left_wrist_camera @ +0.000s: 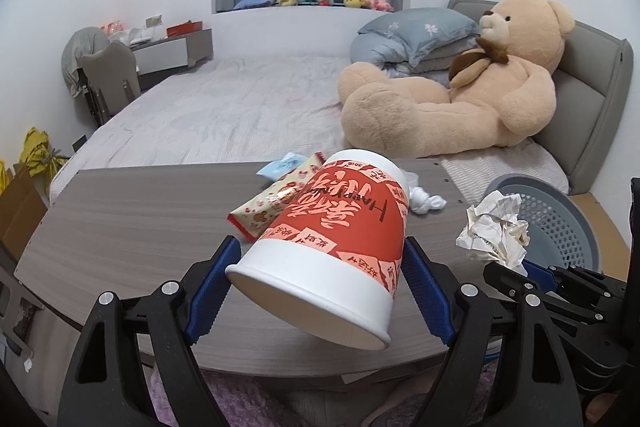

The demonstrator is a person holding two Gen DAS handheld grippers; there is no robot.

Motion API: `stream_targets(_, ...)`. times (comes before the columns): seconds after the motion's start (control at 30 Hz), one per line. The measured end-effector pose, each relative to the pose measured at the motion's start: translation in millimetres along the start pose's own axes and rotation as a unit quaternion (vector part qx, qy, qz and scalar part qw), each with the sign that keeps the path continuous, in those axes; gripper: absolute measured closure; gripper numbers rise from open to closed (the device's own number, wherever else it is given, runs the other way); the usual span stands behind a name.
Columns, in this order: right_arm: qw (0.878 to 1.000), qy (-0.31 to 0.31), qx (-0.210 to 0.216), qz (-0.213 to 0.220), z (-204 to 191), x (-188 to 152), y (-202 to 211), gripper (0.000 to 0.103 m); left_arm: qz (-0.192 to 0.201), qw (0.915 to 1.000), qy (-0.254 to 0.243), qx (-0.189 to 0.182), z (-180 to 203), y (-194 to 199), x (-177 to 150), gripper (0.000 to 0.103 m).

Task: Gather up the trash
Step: 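Grasp the crumpled white paper with the right tool while the left holds the cup, then carry the paper over the basket and release with the right tool while the left drops the cup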

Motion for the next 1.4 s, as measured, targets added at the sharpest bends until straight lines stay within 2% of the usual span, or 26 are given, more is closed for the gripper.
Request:
stream_targets(0.27, 0.999, -0.036, -0.012, 0.035, 52.8, 0.6, 36.9, 0.077, 0.001, 0.9992, -0.036, -0.019, 53.0, 1.0, 9.1, 0.024)
stream_targets(0.5, 0.996, -0.073, -0.043, 0.036, 117.9, -9.8, 49.0, 0.077, -0.022, 0.9955, -0.066, -0.065, 113.4, -16.8, 6.7, 0.024)
stream_targets(0.73, 0.991, -0.112, -0.067, 0.037, 169.3, -13.6, 55.3, 0.077, -0.037, 0.9905, -0.095, -0.092, 164.9, -37.5, 9.1, 0.024)
stream_targets(1.07, 0.986, -0.147, -0.075, 0.030, 211.7, -9.8, 55.0, 0.077, -0.053, 0.9810, -0.129, -0.135, 231.1, -57.7, 12.8, 0.024)
stream_targets(1.27, 0.987, -0.141, -0.079, 0.018, 225.8, -4.7, 52.8, 0.077, -0.065, 0.9779, -0.137, -0.144, 250.7, -66.2, 9.4, 0.023)
stream_targets(1.37, 0.987, -0.142, -0.078, 0.018, 230.4, -2.9, 51.9, 0.069, -0.072, 0.9782, -0.135, -0.141, 252.5, -70.6, 9.9, 0.020)
stream_targets(1.4, 0.986, -0.144, -0.079, 0.020, 231.7, -2.7, 52.4, 0.060, -0.072, 0.9784, -0.133, -0.140, 252.5, -71.2, 10.3, 0.019)
Point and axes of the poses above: each gripper's, at about its wrist camera, not at the fingertips, and y roughly against the way its jaws point, z to its right, x to its top, the point moved 10 cm from there along -y, roughly the way its jaws point, and after that the axes turned 1 degree about x, right-handed, at the moved point
